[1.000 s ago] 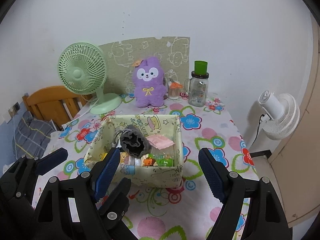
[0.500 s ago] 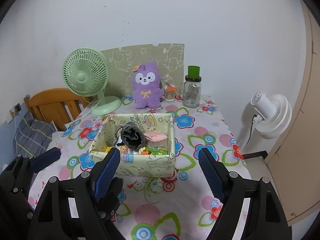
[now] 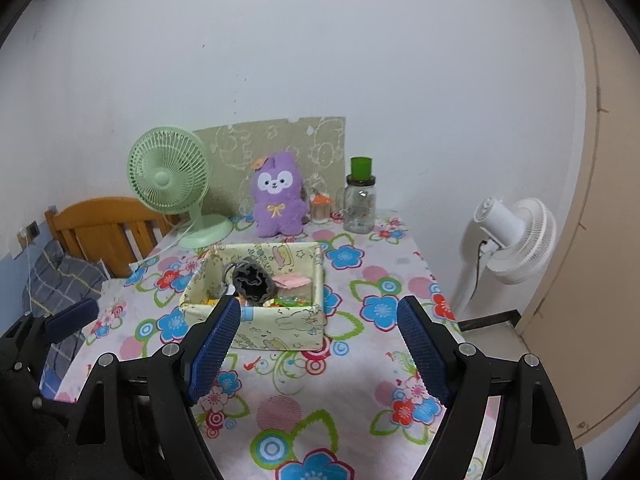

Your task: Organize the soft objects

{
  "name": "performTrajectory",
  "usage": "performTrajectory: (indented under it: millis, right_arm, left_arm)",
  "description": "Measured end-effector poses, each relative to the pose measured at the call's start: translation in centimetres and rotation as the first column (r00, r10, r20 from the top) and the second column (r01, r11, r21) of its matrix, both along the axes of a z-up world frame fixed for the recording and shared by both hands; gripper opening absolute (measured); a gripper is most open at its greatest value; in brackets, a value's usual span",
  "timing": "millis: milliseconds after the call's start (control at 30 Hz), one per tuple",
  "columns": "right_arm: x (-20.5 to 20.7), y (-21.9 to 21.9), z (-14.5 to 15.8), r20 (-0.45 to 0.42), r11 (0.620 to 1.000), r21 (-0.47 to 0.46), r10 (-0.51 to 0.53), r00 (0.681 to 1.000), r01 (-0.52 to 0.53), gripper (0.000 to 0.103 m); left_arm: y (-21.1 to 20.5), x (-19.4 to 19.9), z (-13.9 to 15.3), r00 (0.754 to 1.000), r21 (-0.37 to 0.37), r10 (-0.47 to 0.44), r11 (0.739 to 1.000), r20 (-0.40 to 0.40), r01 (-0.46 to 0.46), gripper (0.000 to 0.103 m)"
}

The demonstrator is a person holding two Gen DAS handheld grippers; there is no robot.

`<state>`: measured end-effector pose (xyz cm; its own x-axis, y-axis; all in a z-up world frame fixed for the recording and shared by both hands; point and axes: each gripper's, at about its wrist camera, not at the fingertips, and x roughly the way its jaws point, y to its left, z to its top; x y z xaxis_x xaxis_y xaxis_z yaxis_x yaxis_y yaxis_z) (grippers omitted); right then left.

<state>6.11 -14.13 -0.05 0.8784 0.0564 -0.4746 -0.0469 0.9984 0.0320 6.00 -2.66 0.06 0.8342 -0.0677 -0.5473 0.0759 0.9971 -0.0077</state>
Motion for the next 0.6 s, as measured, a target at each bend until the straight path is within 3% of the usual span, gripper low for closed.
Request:
performTrajectory:
  millis: [600]
  right_arm:
    - [-6.3, -1.3, 0.3, 0.036, 1.000, 0.024, 0.005, 0.999, -0.006, 0.083]
  left_arm:
    - [1.8, -6.1, 0.8, 0.995, 0.030, 0.032, 0.999, 0.093, -0.035, 0.103]
